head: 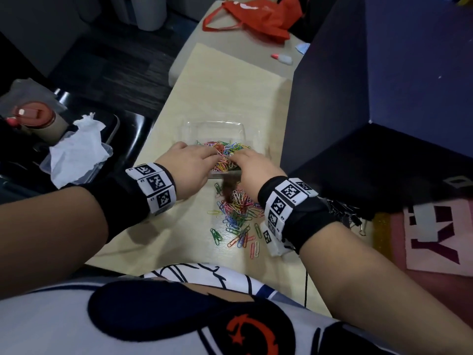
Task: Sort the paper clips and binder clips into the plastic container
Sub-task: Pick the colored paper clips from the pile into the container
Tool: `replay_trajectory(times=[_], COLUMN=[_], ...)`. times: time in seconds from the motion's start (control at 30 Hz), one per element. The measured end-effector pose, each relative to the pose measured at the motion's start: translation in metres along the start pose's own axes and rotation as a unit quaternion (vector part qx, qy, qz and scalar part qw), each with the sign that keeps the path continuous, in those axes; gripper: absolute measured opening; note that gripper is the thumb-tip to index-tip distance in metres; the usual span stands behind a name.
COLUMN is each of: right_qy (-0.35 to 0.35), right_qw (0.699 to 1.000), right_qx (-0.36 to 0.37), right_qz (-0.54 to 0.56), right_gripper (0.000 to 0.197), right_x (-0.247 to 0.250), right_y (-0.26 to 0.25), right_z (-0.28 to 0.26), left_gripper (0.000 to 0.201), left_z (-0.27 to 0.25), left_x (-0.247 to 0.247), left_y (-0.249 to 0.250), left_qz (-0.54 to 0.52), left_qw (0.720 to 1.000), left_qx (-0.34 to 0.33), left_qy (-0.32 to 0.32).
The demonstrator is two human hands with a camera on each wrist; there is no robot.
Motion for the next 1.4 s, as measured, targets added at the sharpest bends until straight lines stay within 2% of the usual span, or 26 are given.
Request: replay_trajectory(times=[0.1,0.2,0.23,0.33,0.43,0.47,0.53,0.6,0.63,0.73,0.8,0.9,1.0,1.07,1.2,1.3,1.4], right_qy=[0.023,0.123,0.13,0.058,0.035,0.033,0.028,0.017,0.012,0.037,0.032,-0.05,-0.036,-0.016,0.013,0.031,0.023], right_qw=[0.999,0.988,0.985,0.986,0.992,0.994,0.997,0.998,0.998,0.995,0.99,0.973,0.974,0.977,0.984,0.982,0.979], right_qx=[-0.016,-0.054,-0.075,-0.131,-0.097,-0.073,-0.033,-0.013,-0.007,-0.037,-0.107,-0.213,-0.187,-0.14,-0.095,-0.104,-0.13], right_qz=[0.018,0.075,0.089,0.089,0.075,0.077,0.069,0.06,0.06,0.081,0.087,0.08,0.121,0.158,0.151,0.154,0.155], right_gripper=[0.061,0.037,0.031,0.033,0.048,0.051,0.054,0.053,0.051,0.045,0.062,0.085,0.087,0.08,0.044,0.034,0.033], right_x=[0.005,0.007,0.004,-0.016,-0.045,-0.053,-0.066,-0.072,-0.073,-0.066,-0.061,-0.062,-0.071,-0.075,-0.074,-0.069,-0.059], right_y=[0.007,0.013,0.016,0.025,0.026,0.023,0.016,0.011,0.011,0.017,0.023,0.022,0.014,0.007,0.0,0.003,0.008], right_z=[-0.005,-0.016,-0.02,-0.031,-0.042,-0.046,-0.052,-0.059,-0.062,-0.074,-0.082,-0.091,-0.087,-0.08,-0.068,-0.061,-0.054], left_gripper=[0.048,0.044,0.04,0.035,0.038,0.046,0.076,0.1,0.103,0.092,0.076,0.055,0.041,0.035,0.024,0.024,0.025], left_z=[-0.002,-0.007,-0.01,-0.019,-0.025,-0.028,-0.03,-0.03,-0.029,-0.023,-0.02,-0.019,-0.018,-0.018,-0.015,-0.013,-0.013], left_x=[0.002,0.008,0.008,0.002,-0.009,-0.014,-0.023,-0.026,-0.028,-0.034,-0.033,-0.03,-0.029,-0.029,-0.026,-0.022,-0.018], left_y=[-0.004,0.0,0.003,0.013,0.022,0.024,0.028,0.034,0.037,0.044,0.049,0.057,0.061,0.062,0.057,0.048,0.039], left_qz=[0.012,0.005,0.0,-0.014,-0.055,-0.046,0.002,0.052,0.063,0.052,0.027,0.01,0.001,-0.006,-0.021,-0.043,-0.052], left_qw=[1.0,1.0,0.999,0.993,0.994,0.994,0.99,0.986,0.986,0.988,0.989,0.989,0.988,0.989,0.991,0.991,0.993], left_qx=[0.011,0.001,-0.018,-0.092,-0.09,-0.087,-0.086,-0.08,-0.078,-0.076,-0.075,-0.063,-0.039,-0.023,-0.012,0.0,0.004], left_qy=[-0.021,0.022,0.044,0.071,0.005,-0.042,-0.113,-0.137,-0.136,-0.128,-0.127,-0.137,-0.147,-0.146,-0.135,-0.124,-0.11])
Point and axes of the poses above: each hand's wrist, its own z-axis towards the middle knuckle, its own x-axis out of the back of the hand, y = z × x, the point moved 1 cm from there along z, towards the middle knuckle, and after that the axes turned 1 degree about z, right-handed, at the moved point
